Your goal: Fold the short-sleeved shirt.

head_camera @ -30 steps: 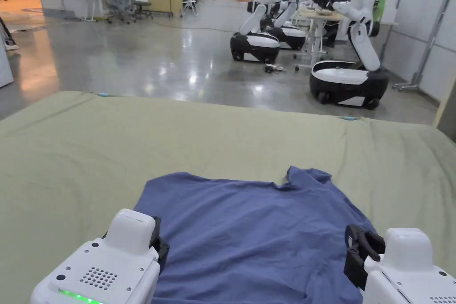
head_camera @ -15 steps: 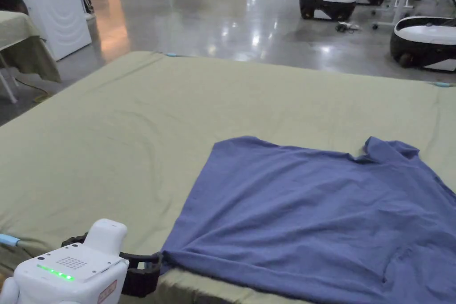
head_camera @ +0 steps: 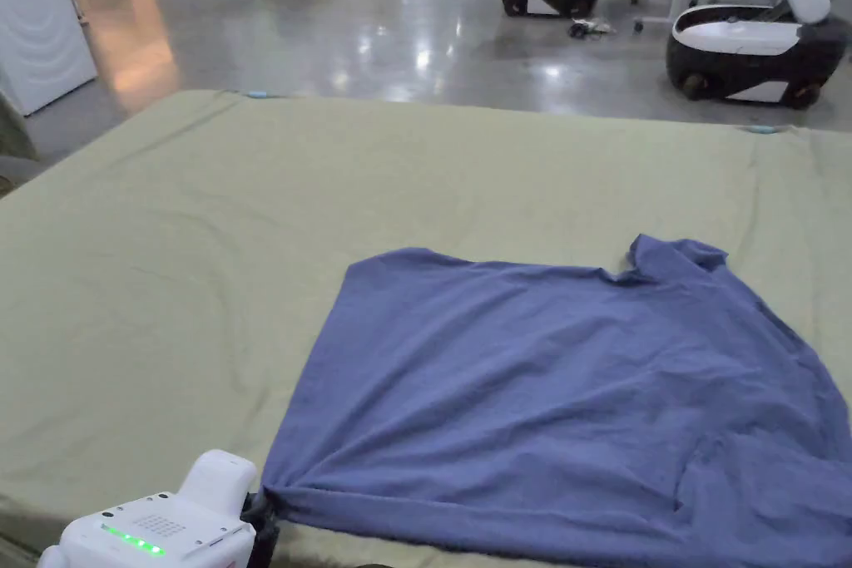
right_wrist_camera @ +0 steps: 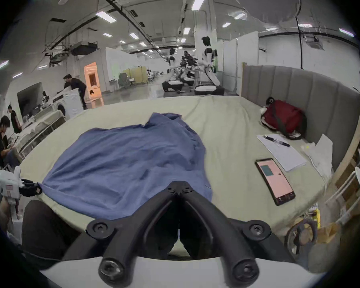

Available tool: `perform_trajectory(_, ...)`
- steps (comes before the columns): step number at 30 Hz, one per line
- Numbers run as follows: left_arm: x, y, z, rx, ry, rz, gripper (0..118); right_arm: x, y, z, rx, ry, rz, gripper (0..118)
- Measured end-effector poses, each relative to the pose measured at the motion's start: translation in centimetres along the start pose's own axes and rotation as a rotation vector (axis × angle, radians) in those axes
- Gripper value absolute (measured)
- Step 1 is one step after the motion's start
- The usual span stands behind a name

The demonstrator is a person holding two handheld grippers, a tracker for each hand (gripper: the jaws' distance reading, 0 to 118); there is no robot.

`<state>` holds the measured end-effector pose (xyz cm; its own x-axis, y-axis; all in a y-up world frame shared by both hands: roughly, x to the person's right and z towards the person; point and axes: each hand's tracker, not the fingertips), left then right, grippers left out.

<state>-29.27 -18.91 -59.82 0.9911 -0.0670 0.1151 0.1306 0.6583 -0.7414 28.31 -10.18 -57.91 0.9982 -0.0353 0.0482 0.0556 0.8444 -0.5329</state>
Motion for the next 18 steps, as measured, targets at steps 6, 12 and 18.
perform_trajectory(6, 0.5, 1.2, 3.2, 0.062, 0.007, 0.034, 4, 2.2, -1.8, -1.2, -0.094, -0.033, -0.007, 21)
perform_trajectory(12, 2.8, 3.0, 5.9, 0.079, 0.011, 0.036, 4, 1.8, -3.4, -3.2, -0.169, 0.053, 0.005, 103)
perform_trajectory(18, 3.5, 3.6, 5.7, 0.061, 0.057, 0.021, 4, 1.2, -5.3, -7.3, -0.269, 0.068, 0.029, 65)
